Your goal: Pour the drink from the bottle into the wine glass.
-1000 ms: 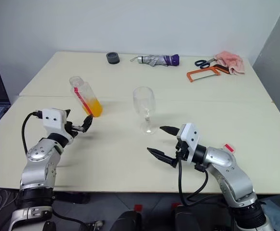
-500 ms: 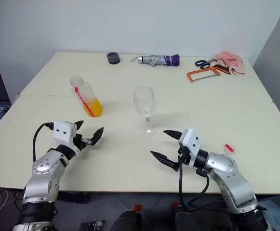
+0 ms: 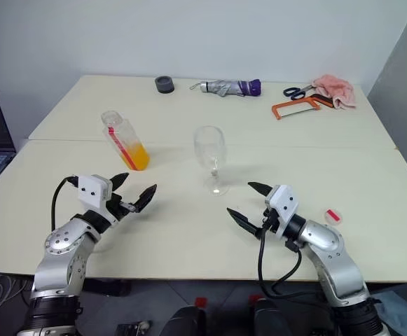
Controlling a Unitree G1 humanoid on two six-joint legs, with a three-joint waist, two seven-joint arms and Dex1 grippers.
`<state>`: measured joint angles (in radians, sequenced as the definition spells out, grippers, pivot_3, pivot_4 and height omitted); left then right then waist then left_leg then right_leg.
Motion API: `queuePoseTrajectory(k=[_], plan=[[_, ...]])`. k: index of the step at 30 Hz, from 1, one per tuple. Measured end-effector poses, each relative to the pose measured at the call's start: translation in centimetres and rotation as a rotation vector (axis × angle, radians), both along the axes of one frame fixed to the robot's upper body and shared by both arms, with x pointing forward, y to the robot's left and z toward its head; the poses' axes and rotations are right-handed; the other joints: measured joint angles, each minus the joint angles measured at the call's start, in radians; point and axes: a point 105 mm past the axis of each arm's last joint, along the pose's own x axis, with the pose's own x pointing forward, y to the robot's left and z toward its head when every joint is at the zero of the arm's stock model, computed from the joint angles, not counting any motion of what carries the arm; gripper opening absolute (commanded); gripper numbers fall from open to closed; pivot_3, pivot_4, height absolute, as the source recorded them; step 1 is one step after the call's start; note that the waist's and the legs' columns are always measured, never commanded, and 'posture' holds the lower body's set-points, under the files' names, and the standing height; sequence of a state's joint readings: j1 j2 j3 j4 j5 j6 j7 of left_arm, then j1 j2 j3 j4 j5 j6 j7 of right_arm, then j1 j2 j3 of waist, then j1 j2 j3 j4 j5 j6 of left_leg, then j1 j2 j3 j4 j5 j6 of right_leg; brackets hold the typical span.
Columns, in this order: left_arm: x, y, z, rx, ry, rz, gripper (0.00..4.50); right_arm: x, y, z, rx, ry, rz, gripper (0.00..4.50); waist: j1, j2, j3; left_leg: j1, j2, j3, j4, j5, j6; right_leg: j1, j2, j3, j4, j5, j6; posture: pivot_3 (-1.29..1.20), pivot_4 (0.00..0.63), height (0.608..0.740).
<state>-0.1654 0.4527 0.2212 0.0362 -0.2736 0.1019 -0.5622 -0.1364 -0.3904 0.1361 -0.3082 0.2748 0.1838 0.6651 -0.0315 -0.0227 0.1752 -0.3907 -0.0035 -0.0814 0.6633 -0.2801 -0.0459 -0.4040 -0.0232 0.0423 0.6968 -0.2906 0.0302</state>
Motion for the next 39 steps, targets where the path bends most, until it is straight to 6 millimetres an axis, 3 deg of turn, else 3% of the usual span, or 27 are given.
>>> queuePoseTrajectory(k=[28,39], plan=[[-0.1,-0.7,0.6,0.0,-0.023,-0.032,4.5,0.6,-0.5,-0.5,-0.008,0.001,-0.04,4.45,0.0,0.0,0.0,0.0,0.0,0.0,0.0,0.0,0.0,0.0,0.0,0.0,0.0,0.0,0.0,0.0,0.15,0.74],[-0.1,-1.1,0.5,0.002,-0.018,-0.046,4.5,0.9,-0.4,0.2,0.022,-0.037,-0.064,4.45,0.0,0.0,0.0,0.0,0.0,0.0,0.0,0.0,0.0,0.0,0.0,0.0,0.0,0.0,0.0,0.0,0.15,0.74]])
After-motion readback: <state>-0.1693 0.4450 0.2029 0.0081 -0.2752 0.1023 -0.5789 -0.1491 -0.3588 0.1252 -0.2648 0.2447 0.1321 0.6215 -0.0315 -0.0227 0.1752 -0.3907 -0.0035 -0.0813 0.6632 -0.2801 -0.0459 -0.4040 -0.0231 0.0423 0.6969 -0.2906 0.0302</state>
